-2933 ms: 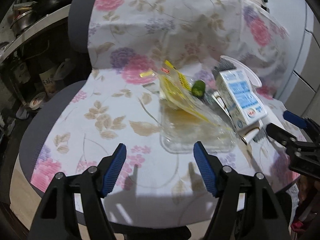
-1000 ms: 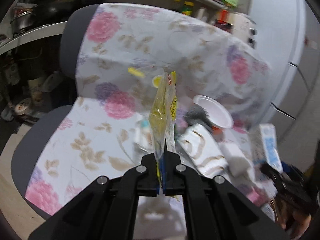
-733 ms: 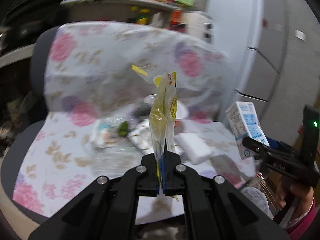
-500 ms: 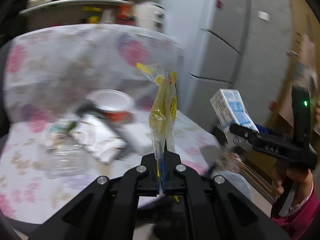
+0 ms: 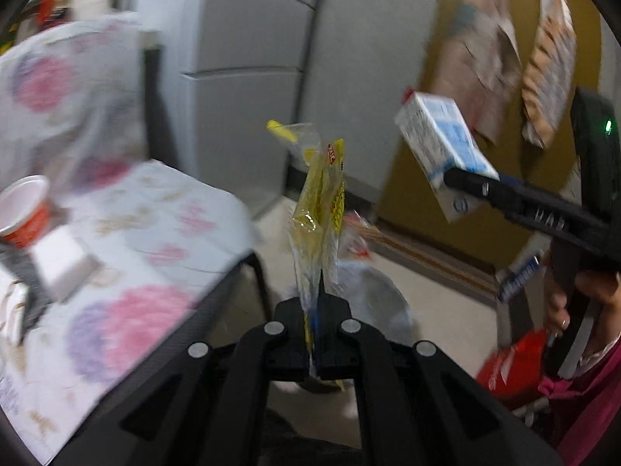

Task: Collect trash
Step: 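Drop the yellow bag into the bin with the left tool while the right tool drops the milk carton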

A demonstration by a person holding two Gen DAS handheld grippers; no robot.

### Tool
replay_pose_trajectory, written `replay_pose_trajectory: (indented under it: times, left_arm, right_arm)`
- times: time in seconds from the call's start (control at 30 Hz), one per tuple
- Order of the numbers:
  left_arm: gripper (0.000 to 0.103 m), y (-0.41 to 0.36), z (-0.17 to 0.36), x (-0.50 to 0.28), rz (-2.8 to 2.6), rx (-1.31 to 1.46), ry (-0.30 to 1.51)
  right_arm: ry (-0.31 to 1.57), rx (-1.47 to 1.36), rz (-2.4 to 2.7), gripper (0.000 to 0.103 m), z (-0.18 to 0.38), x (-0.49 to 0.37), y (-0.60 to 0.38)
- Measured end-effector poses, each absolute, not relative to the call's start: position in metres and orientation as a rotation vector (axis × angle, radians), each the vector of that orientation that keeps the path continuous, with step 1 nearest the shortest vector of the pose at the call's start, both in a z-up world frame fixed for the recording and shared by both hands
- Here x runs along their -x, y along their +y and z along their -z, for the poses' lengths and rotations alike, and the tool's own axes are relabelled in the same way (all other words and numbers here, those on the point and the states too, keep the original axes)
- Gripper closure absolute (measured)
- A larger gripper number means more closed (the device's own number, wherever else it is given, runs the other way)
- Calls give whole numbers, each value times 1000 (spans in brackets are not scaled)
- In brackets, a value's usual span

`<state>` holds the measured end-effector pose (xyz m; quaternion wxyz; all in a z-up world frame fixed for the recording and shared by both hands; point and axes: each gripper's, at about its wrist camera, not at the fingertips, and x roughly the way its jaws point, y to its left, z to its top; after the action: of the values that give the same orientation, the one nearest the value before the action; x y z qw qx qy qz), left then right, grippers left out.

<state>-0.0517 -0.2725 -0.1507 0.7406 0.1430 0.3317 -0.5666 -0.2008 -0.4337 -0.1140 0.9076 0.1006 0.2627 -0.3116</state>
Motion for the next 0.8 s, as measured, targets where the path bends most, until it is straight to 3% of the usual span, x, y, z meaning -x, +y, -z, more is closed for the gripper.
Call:
replay_pose_trajectory:
  times: [0.33,0.37,0.43,0.5,0.67,0.7,0.8]
  left_arm:
    - [103,-352,199,60,1311,-425,925]
    - [101,-357,205,58,1298,-436,944]
    - [73,-361,212,55,1285,-438,963]
    - [65,-366,214,54,1288,-430,972]
    - [64,-360,207,46,1261,-415,938]
    - [64,-356,202,43,1249,-405,925]
    - [64,-340,186,32,1213,-375,877]
  right_arm:
    - [618,-330,694,27,153,217,-481]
    - [638,-342,693,27,160,215,-486]
    - [672,-360,695,27,174,212,-493]
    - [718,-387,692,27,194,206,-500]
    - [813,-421,671,23,228,192,-508]
    - [821,-419,678,16,231,190,-508]
    - [817,-418,690,16,227,188,-506]
